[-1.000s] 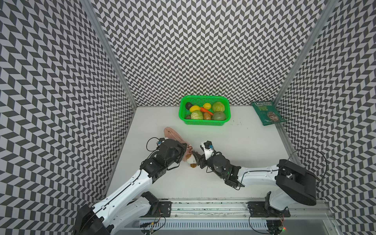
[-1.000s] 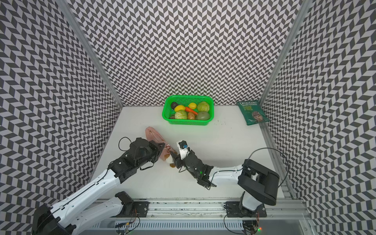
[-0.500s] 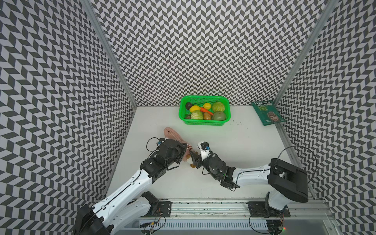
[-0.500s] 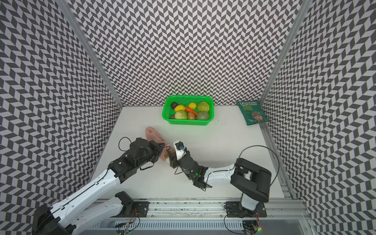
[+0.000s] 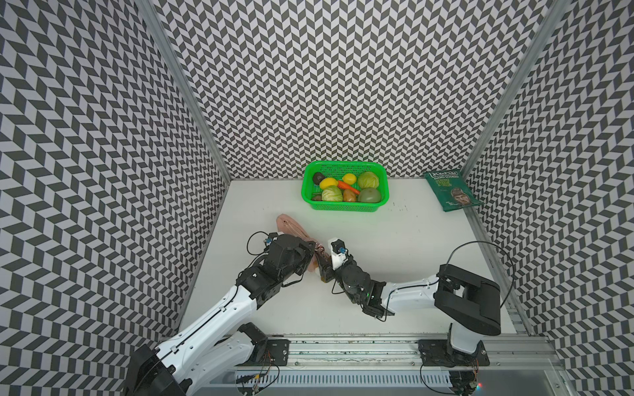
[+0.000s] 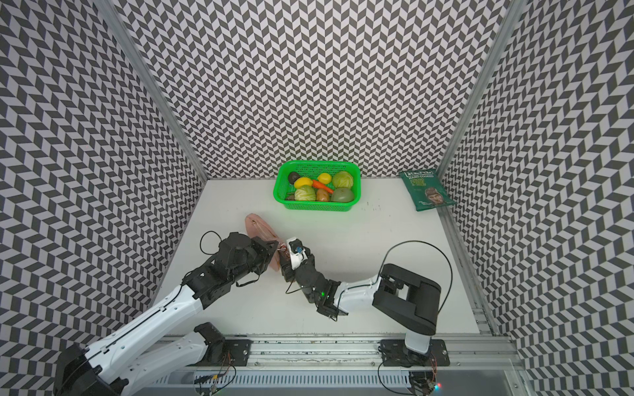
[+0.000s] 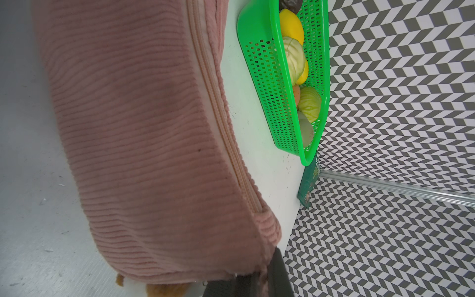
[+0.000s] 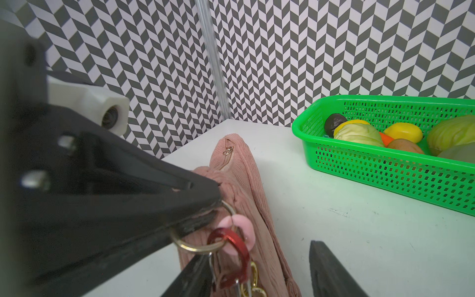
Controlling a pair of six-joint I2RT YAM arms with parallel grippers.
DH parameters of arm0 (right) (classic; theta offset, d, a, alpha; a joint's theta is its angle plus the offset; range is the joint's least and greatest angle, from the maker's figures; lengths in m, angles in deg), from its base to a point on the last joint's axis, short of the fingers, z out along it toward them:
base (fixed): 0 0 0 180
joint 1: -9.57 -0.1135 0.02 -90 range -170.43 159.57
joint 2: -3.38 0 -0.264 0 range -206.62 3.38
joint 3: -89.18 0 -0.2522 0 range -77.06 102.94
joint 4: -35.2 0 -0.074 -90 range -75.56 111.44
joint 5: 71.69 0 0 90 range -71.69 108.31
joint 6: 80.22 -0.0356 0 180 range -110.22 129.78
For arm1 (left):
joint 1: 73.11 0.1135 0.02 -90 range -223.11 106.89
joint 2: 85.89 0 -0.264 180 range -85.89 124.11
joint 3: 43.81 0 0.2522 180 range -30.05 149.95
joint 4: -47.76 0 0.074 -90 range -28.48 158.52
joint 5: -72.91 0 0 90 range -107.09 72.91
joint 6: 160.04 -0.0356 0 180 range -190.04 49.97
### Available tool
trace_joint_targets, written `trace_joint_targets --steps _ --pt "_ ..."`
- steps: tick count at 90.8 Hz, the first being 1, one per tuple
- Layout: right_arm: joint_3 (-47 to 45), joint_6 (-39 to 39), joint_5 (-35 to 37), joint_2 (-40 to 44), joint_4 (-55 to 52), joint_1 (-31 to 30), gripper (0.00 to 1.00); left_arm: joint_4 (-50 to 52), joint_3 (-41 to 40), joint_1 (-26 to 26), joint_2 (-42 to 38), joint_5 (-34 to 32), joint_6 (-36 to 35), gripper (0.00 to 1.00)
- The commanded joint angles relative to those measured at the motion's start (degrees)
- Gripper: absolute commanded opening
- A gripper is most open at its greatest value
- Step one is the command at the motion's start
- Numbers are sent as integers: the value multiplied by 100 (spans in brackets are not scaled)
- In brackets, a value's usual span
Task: Remove the decoration from the bag
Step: Remove the decoration item from the bag.
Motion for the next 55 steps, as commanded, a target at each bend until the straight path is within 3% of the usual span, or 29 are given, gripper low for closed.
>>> trace_joint_targets --steps 1,55 --pt "163 149 345 -167 357 -78 61 -83 239 34 -35 -110 -10 0" --pt "385 559 608 -459 449 -116 53 -74 212 34 -44 -116 13 0"
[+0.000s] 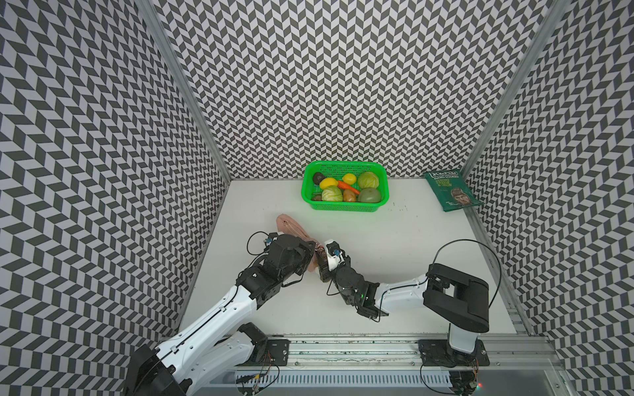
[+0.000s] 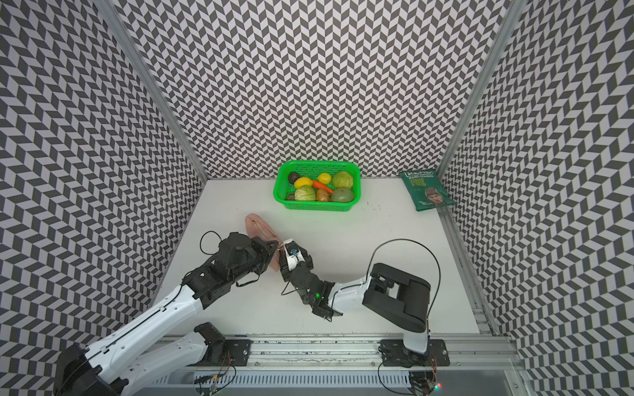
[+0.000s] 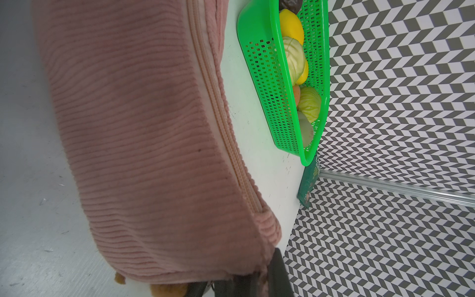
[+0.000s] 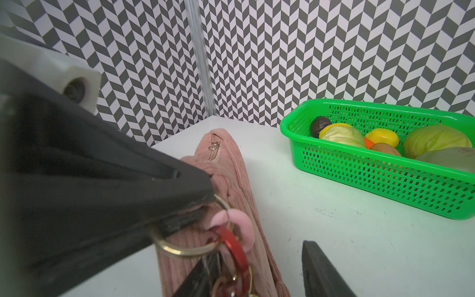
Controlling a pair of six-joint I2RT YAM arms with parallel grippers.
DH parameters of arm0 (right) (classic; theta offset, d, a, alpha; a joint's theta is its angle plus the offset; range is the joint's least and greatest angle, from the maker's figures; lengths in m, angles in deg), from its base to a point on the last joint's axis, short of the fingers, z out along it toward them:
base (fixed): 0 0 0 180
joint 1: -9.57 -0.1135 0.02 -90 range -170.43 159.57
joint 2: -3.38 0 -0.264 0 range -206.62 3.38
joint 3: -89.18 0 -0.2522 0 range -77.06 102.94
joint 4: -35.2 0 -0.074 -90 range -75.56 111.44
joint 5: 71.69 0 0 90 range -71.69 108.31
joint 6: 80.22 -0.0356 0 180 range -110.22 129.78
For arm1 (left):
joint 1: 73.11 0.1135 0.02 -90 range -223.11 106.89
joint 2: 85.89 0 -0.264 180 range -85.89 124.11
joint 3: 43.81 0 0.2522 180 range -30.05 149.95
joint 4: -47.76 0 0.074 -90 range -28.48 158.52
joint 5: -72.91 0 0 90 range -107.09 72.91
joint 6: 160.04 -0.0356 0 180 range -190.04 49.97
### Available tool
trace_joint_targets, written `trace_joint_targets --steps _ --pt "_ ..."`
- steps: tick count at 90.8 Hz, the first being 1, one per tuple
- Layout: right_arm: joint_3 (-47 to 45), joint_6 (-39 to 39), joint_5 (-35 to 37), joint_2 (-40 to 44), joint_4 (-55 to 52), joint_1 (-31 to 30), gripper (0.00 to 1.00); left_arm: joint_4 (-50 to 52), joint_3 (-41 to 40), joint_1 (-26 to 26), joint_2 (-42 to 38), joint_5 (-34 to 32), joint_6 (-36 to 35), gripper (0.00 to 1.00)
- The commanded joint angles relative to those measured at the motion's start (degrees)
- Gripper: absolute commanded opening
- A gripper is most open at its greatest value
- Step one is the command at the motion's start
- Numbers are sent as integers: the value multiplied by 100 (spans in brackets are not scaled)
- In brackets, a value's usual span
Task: Remove the decoration from the bag
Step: Remove the decoration item from the bag.
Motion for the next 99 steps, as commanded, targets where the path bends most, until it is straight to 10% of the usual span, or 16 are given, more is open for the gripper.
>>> trace_joint_targets --steps 1,99 --pt "156 158 115 -97 340 -42 53 -74 211 34 -44 -110 8 0" --pt "-299 109 -462 382 389 49 32 -57 201 33 -85 -144 5 0"
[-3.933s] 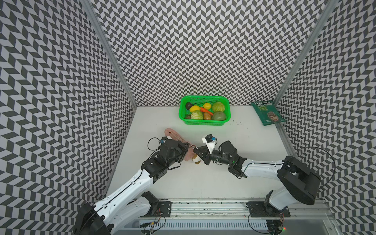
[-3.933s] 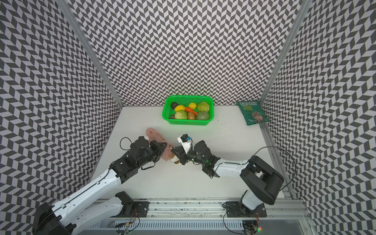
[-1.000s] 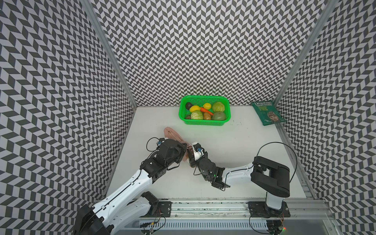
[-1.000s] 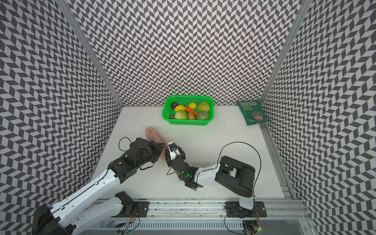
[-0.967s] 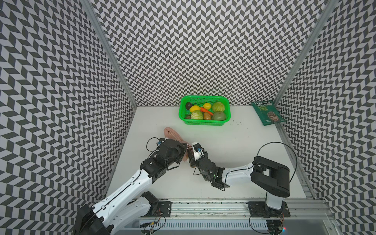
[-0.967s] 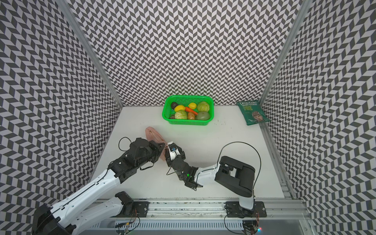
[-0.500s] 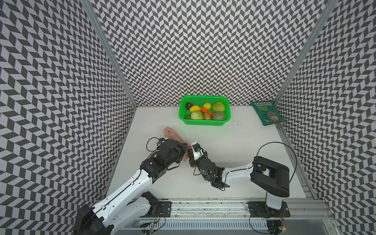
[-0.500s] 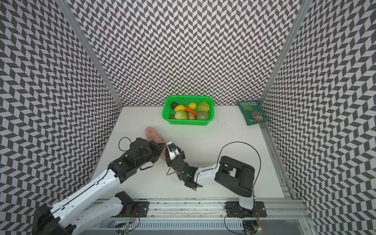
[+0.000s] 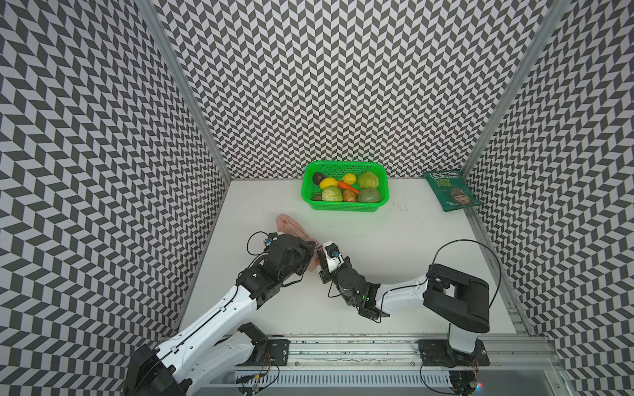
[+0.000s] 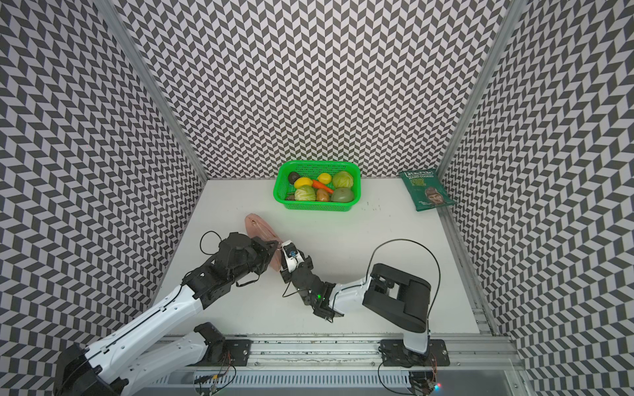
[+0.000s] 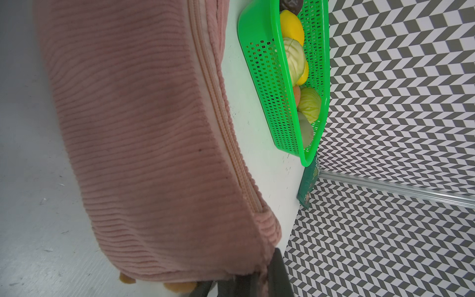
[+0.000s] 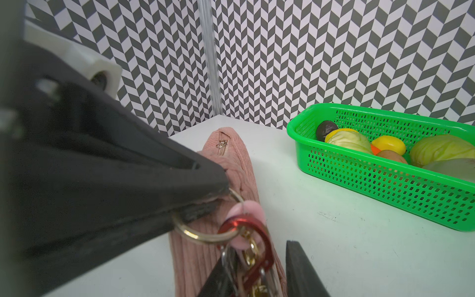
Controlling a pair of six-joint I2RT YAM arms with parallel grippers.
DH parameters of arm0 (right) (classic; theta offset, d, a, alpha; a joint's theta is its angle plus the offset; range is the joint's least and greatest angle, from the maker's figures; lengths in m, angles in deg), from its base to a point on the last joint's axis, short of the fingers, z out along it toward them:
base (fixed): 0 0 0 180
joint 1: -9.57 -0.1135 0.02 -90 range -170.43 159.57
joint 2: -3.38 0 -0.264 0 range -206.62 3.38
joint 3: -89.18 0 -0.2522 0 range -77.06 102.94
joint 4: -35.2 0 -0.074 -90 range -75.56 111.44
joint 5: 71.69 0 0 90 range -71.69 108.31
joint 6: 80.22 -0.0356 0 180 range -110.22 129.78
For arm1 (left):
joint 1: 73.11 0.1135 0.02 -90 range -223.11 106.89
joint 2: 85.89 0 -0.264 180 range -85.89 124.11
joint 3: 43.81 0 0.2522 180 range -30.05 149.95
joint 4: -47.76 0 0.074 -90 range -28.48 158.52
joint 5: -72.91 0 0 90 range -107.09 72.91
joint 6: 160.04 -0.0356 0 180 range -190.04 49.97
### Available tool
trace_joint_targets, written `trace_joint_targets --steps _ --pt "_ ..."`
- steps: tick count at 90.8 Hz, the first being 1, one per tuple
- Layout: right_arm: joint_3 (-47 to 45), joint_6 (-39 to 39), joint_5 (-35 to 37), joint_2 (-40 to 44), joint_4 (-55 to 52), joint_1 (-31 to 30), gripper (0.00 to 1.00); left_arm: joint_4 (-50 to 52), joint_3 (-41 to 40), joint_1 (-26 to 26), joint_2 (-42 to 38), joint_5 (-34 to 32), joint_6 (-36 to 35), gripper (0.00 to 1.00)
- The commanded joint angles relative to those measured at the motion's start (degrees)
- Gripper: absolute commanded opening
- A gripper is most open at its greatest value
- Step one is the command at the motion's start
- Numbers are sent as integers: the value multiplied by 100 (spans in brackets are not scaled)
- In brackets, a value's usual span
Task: Remove the decoration from the bag
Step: Remove the decoration item from the bag.
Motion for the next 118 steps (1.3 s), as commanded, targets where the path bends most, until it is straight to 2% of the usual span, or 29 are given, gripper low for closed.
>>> trace_joint_targets --steps 1,37,56,86,118 --pt "-140 -119 -226 330 209 48 32 -57 197 34 -86 -133 -14 0" --pt "-177 -199 -584 554 155 134 30 -66 192 33 -79 -123 -14 0" --pt "-124 -261 -645 545 104 143 21 -74 177 33 -79 -116 -23 0" --pt "-222 -320 -633 484 114 185 14 -124 148 31 -87 -103 -23 0" --pt "-224 -524 -444 660 136 238 14 -136 58 43 -79 -79 -49 0"
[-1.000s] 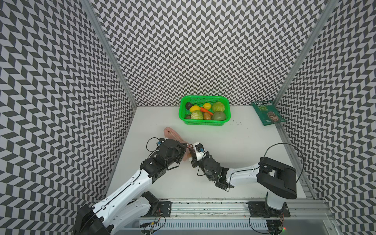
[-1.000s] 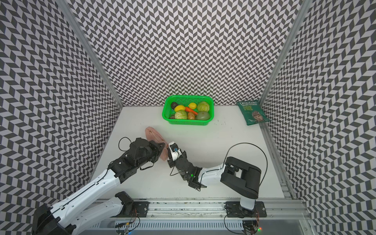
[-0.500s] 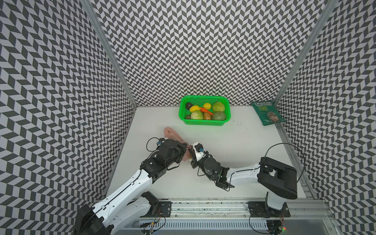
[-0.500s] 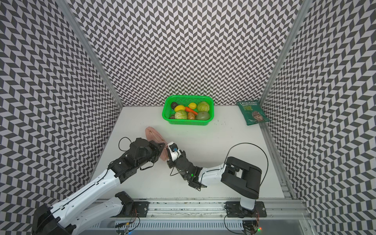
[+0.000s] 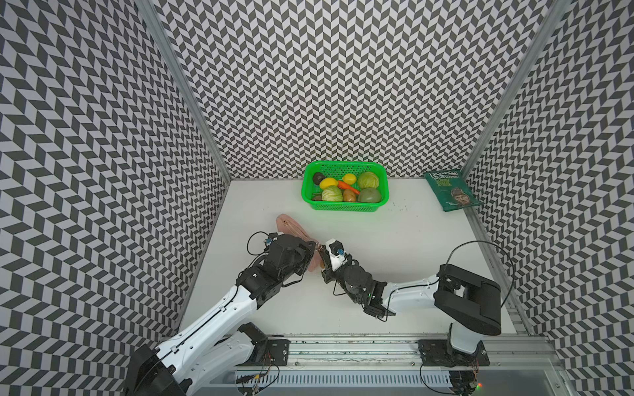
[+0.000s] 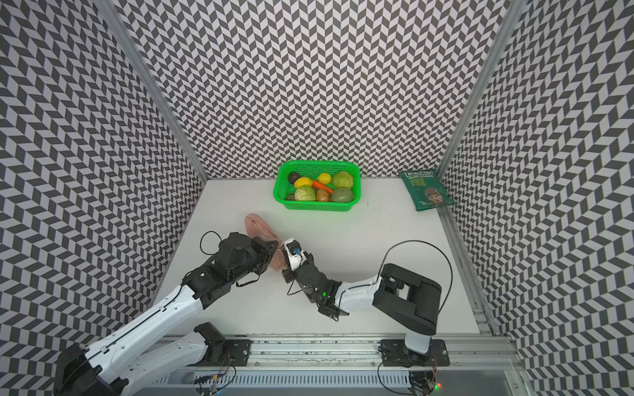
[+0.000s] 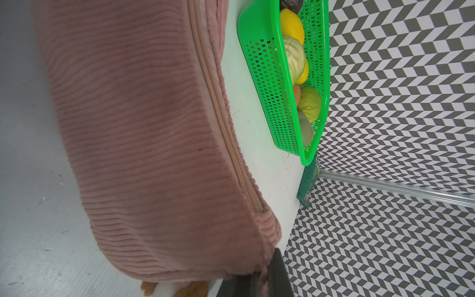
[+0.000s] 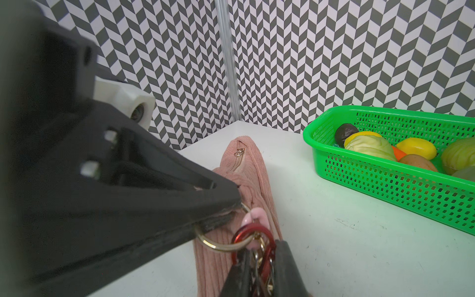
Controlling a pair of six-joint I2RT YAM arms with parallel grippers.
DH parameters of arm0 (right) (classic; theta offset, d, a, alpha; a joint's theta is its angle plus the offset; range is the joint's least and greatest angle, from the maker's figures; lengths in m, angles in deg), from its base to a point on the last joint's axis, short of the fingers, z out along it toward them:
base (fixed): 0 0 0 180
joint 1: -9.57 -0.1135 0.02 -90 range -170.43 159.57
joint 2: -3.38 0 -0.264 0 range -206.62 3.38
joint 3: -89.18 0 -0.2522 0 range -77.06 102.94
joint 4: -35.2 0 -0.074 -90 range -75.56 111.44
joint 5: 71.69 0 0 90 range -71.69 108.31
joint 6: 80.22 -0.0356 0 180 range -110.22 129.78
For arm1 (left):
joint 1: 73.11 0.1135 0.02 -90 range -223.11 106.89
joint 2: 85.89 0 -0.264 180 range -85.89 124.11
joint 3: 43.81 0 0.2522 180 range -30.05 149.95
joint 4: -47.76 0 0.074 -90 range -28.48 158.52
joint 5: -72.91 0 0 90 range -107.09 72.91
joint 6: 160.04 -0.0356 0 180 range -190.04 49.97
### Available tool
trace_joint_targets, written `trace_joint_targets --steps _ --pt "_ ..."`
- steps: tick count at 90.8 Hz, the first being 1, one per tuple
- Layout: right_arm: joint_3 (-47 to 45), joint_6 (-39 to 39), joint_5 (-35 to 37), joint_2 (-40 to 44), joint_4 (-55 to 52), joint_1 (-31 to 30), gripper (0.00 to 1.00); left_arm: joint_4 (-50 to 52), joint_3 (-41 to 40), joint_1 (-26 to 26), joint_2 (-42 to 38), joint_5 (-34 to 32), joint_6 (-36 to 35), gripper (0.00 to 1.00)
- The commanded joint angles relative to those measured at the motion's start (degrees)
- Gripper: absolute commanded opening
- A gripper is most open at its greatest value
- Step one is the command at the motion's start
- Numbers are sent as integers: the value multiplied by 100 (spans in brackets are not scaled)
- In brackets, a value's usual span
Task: Remove the decoration from the bag
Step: Remove the decoration item from the bag.
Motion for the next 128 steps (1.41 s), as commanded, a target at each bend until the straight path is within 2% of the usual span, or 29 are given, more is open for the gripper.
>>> trace_joint_targets --steps 1,18,35,64,75,87,96,108,121,128 --pt "-34 -206 227 293 176 71 14 -138 55 43 -79 -101 -49 0" --pt "152 -602 641 384 67 84 14 -163 -49 44 -70 -88 -43 0" --pt "259 -1481 1058 393 -88 91 14 -194 -130 44 -23 -79 -58 0" --pt "66 -2566 1051 631 650 225 13 -315 -405 44 207 -109 -50 0" --pt "-109 -3204 695 771 681 590 14 -422 -563 44 301 -86 -38 0" --pt "-350 -3910 -413 757 1079 1083 14 -534 -686 52 435 -95 -62 0" --pt "-678 -4382 -566 832 1325 1306 13 -533 -711 76 524 -98 -97 0" --pt "-968 -4491 -687 999 1259 1559 13 -611 -748 88 541 -124 -173 0" --pt "-842 -4301 -1774 990 1417 1645 11 -755 -769 96 750 -103 -221 0" --pt "-668 -3957 -1899 974 1522 1520 10 -752 -700 96 918 -47 -278 0"
